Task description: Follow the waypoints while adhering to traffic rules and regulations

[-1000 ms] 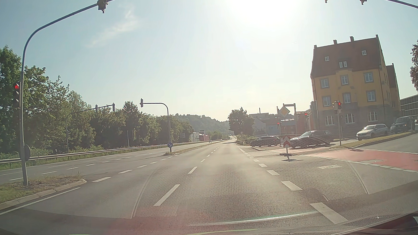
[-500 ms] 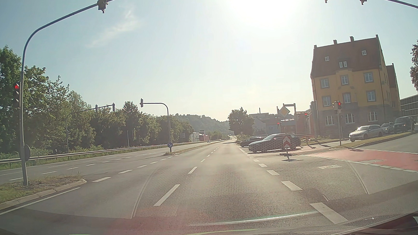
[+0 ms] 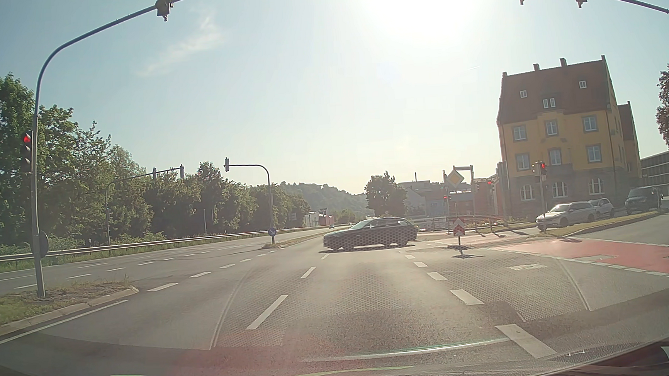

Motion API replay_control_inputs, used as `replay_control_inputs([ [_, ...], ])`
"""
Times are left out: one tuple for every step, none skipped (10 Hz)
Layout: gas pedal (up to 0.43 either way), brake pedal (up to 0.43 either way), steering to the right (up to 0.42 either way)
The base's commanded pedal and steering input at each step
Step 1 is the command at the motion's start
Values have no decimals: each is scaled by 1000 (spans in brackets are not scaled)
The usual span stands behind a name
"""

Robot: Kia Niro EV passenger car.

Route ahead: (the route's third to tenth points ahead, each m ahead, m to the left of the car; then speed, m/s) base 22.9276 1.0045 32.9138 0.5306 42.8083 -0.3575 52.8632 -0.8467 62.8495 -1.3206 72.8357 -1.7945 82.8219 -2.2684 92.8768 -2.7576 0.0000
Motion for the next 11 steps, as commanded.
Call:
replay_control_inputs([
  [0, 268, 5],
  [0, 268, 5],
  [0, 268, 5],
  [0, 268, 5],
  [0, 268, 5],
  [0, 268, 4],
  [0, 268, 4],
  [0, 268, 2],
  [0, 268, 1],
  [0, 268, 1],
  [0, 268, 1],
])
